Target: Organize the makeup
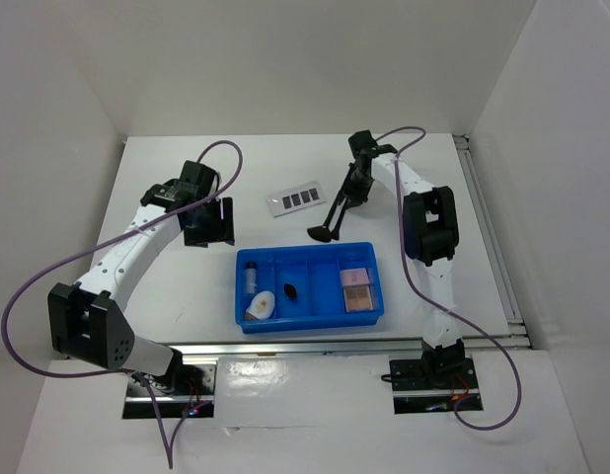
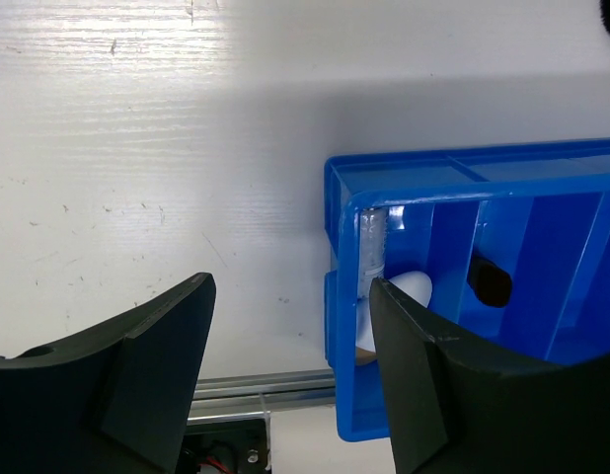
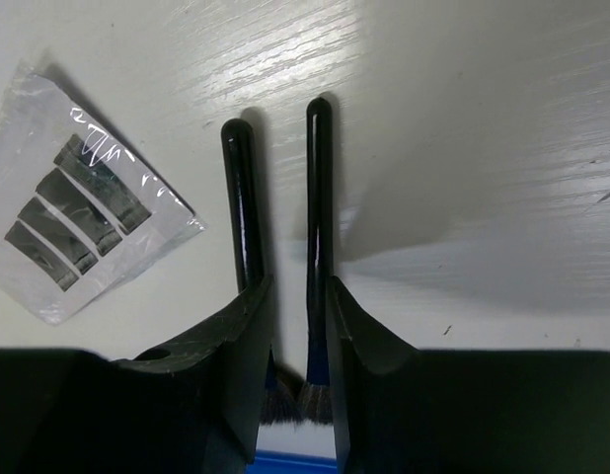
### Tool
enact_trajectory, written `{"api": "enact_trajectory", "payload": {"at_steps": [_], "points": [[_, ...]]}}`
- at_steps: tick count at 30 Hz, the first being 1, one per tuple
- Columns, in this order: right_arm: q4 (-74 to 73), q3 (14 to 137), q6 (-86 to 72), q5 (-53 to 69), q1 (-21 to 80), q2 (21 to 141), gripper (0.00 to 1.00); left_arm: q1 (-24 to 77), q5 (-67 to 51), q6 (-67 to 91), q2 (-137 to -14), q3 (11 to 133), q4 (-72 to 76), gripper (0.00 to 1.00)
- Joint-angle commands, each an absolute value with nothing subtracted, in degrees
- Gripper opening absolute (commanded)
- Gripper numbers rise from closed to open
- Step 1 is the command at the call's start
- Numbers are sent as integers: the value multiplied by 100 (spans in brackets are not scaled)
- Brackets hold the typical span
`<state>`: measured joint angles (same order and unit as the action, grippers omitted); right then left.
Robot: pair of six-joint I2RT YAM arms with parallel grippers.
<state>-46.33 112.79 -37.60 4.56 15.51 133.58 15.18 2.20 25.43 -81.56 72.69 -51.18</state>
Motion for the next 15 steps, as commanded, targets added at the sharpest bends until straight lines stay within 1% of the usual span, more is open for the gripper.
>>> {"api": "enact_trajectory", "payload": {"at_steps": [1, 9, 12, 14, 15], "points": [[-4711, 11232, -3630, 53, 1564, 13411, 35, 1485, 149, 2435, -8086, 7260, -5036, 77], [-4545, 11031, -3762, -79, 1564, 13605, 35, 1485, 149, 2435, -8086, 7260, -5036, 77], [-4622, 11179, -3814, -228, 1564, 13710, 35, 1485, 149, 2435, -8086, 7260, -5036, 77], [-4745, 11320, -3814, -526, 1617, 13772, 32, 1485, 202, 2435, -8086, 7260, -5036, 77], [-4859, 11460, -3814, -614, 1617, 13833, 25, 1485, 202, 2435, -8086, 7260, -5036, 77]]}}
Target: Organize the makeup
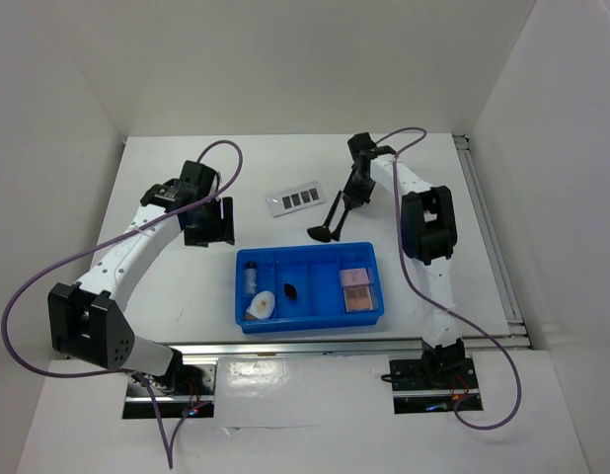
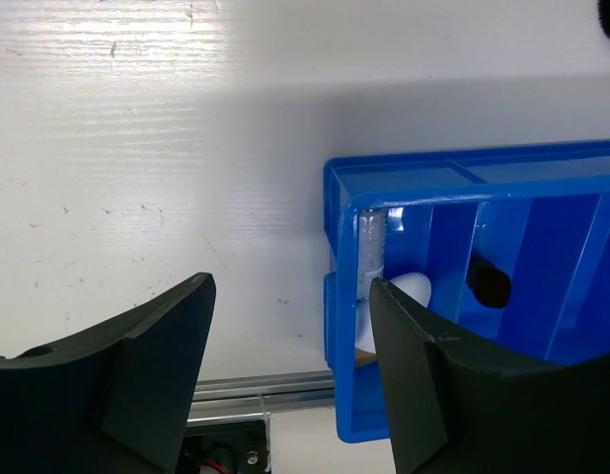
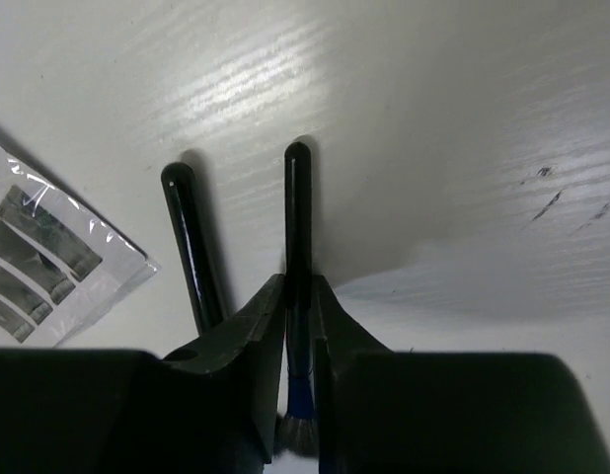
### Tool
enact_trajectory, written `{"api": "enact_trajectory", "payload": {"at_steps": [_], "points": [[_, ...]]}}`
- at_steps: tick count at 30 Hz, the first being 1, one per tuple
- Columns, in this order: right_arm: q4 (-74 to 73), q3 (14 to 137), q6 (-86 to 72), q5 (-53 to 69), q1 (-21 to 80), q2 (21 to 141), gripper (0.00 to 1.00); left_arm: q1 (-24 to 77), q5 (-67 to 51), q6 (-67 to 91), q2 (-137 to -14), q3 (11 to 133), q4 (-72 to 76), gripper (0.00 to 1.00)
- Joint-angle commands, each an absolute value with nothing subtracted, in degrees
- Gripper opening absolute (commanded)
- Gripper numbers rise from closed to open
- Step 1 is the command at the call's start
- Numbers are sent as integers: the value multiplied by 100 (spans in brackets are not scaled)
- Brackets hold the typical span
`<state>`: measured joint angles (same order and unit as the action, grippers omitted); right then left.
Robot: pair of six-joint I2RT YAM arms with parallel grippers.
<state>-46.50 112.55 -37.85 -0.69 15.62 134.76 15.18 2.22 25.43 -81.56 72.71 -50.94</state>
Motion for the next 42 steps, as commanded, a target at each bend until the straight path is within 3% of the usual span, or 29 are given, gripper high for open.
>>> {"api": "enact_trajectory", "payload": {"at_steps": [1, 4, 6, 10, 15, 22, 25, 31, 36, 42], "points": [[-4860, 11461, -3814, -754, 1617, 13834, 20, 1485, 202, 2435, -8086, 7260, -5036, 77], [-4860, 11697, -3814, -957, 1617, 13764, 3, 1485, 202, 2435, -8086, 7260, -5036, 77], [-4930, 11926, -3814, -1089, 1548, 13693, 0, 1485, 202, 2435, -8086, 7260, -5036, 77], [-4862, 12375, -3753, -1598, 1494, 13081, 0, 1485, 202, 2435, -8086, 7312, -5089, 77], [-4422, 11814, -3473, -1731, 1494, 12078, 0, 1485, 149, 2435, -8034, 7313, -5089, 77], [-4106, 10654, -3034, -1372, 1634, 10672, 0, 1485, 97, 2487, -8033, 7365, -5089, 76], [-3745, 9968, -2708, -512, 1853, 10012, 0, 1485, 97, 2487, -7980, 7418, -5089, 76], [-4499, 9423, -2619, 220, 2688, 9704, 0, 1485, 202, 2487, -7857, 7471, -5089, 76], [-4158, 8544, -3190, 588, 3637, 9448, 0, 1485, 202, 2487, -7664, 7366, -5089, 76], [-4315, 8596, -3427, 422, 4315, 9799, 0, 1485, 254, 2540, -7304, 7233, -5203, 76]]}}
